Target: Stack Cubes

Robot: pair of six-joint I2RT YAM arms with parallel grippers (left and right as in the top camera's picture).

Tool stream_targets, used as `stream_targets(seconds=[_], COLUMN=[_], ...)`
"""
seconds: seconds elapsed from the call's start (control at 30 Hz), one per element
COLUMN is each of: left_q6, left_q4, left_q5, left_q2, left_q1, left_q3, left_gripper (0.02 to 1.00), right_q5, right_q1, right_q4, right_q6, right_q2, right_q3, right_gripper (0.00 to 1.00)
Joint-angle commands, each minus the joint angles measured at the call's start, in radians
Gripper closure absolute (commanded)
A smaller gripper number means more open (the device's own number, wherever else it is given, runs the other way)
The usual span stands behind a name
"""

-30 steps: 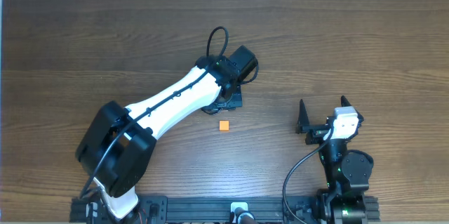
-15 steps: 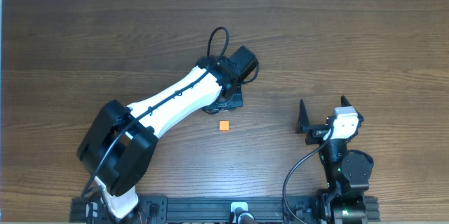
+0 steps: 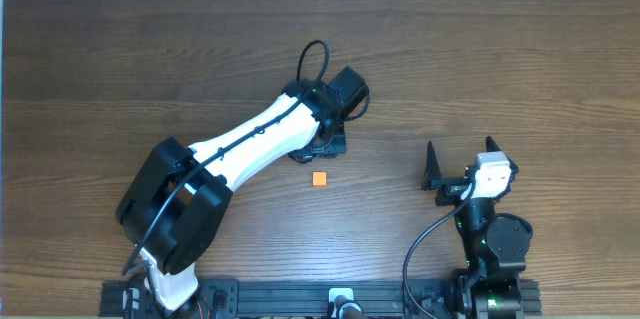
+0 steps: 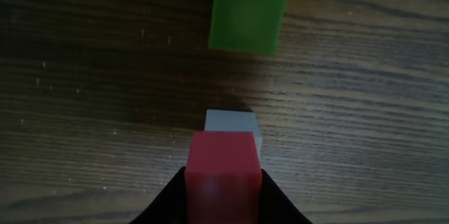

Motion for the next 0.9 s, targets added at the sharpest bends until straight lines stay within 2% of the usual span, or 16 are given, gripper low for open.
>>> stream_targets(seconds=[0.03,0.9], left_q6=[0.016,0.038], left_q4=[0.006,0.006], left_q5=[0.01,0.018], left_q2=[0.019,0.019], left_q1=[0.003,0.003], left_q3=[0.016,0.016], left_gripper=[0.976,0.978], right_q5=[0.002,0.002], right_q1=[0.006,0.006], right_q4=[-0.003,-0.003], right_q6=[-0.002,-0.002], right_q2=[-0.009,-0.009], right_q3=[-0.005,-0.005], right_gripper=[0.007,0.007])
